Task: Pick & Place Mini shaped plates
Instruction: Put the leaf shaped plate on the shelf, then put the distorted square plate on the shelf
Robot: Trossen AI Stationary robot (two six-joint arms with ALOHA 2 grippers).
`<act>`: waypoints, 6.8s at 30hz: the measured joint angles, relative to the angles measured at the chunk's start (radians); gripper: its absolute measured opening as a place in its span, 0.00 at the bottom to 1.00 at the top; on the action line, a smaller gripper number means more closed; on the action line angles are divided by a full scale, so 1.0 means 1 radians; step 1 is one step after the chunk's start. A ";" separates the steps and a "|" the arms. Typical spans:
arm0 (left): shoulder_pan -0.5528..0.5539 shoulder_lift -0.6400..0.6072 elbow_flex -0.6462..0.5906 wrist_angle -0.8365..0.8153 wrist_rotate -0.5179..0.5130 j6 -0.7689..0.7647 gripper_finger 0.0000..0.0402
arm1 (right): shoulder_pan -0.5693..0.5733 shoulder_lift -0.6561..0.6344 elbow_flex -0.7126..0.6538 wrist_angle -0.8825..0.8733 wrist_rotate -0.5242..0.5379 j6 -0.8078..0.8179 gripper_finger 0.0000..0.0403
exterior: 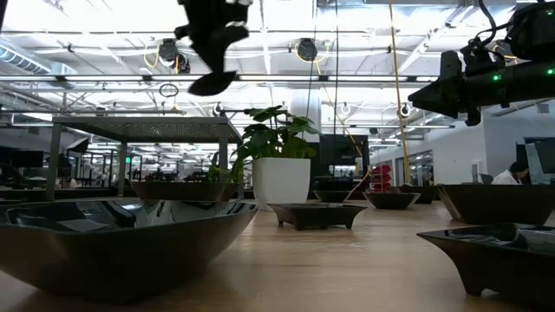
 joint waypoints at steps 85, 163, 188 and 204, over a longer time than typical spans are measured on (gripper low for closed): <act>-0.100 -0.362 -0.462 0.679 0.461 0.139 0.33 | 0.000 0.000 0.000 0.000 0.000 0.000 0.26; -0.531 0.239 -0.462 0.603 0.503 0.223 0.03 | 0.000 0.000 0.000 0.000 0.000 0.000 0.26; -0.470 -0.269 -0.355 0.678 -0.006 0.419 0.02 | 0.000 0.000 0.000 0.000 0.000 0.000 0.26; -0.036 -0.268 -0.357 0.393 0.083 0.369 0.02 | 0.000 0.000 0.000 0.000 0.000 0.000 0.26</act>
